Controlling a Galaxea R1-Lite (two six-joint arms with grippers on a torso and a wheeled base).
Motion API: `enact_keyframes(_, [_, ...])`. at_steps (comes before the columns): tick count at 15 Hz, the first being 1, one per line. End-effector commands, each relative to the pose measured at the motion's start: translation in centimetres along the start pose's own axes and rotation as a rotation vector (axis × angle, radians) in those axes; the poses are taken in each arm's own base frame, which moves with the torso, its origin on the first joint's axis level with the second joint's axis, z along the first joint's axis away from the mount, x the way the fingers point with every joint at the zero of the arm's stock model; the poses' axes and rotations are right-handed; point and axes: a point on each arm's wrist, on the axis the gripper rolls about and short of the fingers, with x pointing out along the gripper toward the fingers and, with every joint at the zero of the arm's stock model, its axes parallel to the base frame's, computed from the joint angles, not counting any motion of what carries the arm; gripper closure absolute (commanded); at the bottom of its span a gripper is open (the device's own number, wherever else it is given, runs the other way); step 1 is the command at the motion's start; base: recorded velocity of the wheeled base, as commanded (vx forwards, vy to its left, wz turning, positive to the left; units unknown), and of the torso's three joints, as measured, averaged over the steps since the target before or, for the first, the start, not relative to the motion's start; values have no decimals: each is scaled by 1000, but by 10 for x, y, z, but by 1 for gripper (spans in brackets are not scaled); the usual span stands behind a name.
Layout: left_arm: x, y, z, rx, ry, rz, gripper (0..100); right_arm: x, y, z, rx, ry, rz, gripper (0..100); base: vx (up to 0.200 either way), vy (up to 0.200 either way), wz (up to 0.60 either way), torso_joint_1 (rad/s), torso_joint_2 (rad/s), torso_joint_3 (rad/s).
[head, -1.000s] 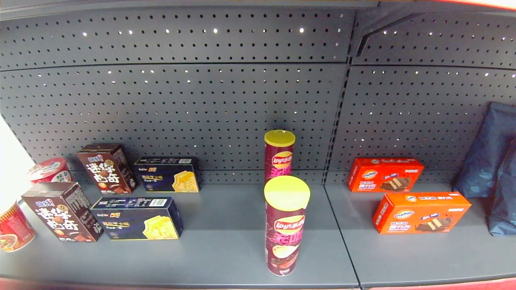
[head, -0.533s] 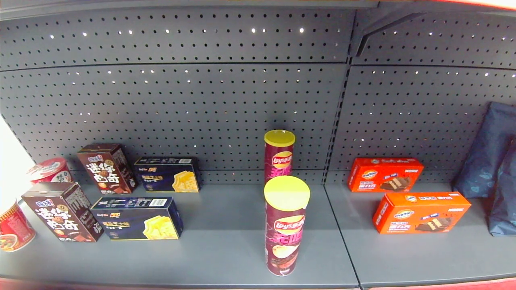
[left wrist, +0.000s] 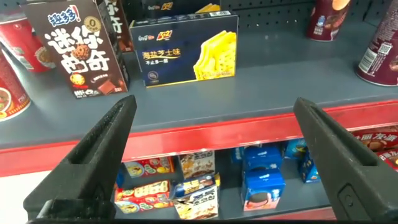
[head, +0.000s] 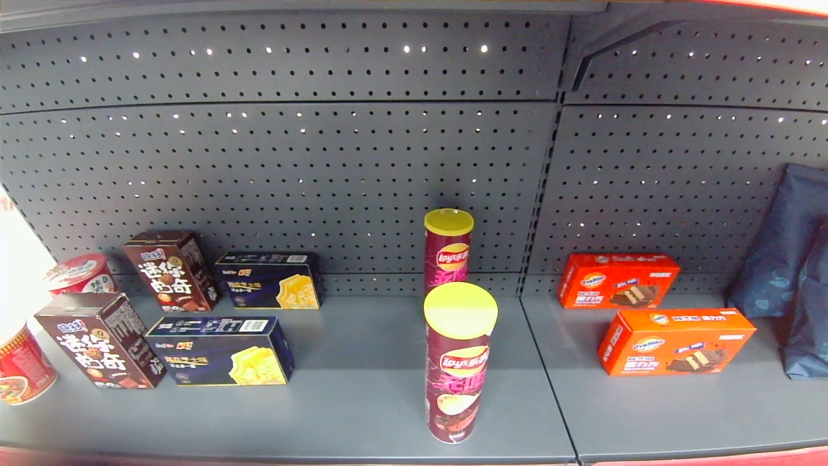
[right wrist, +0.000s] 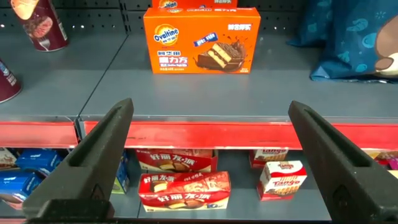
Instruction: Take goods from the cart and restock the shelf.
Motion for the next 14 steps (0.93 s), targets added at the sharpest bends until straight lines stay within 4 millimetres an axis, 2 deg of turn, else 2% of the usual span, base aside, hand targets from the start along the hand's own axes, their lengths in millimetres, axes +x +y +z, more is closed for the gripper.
enact_keyframes(1, [0, 0, 0, -1, 0, 0, 0, 0, 0, 0, 0, 2, -1, 0, 0, 0, 0, 0, 0, 0])
enact_keyframes(14, [0, 0, 0, -3, -1, 8, 0, 0, 0, 0, 0, 2, 1, 0, -15, 0, 0, 1, 1, 0])
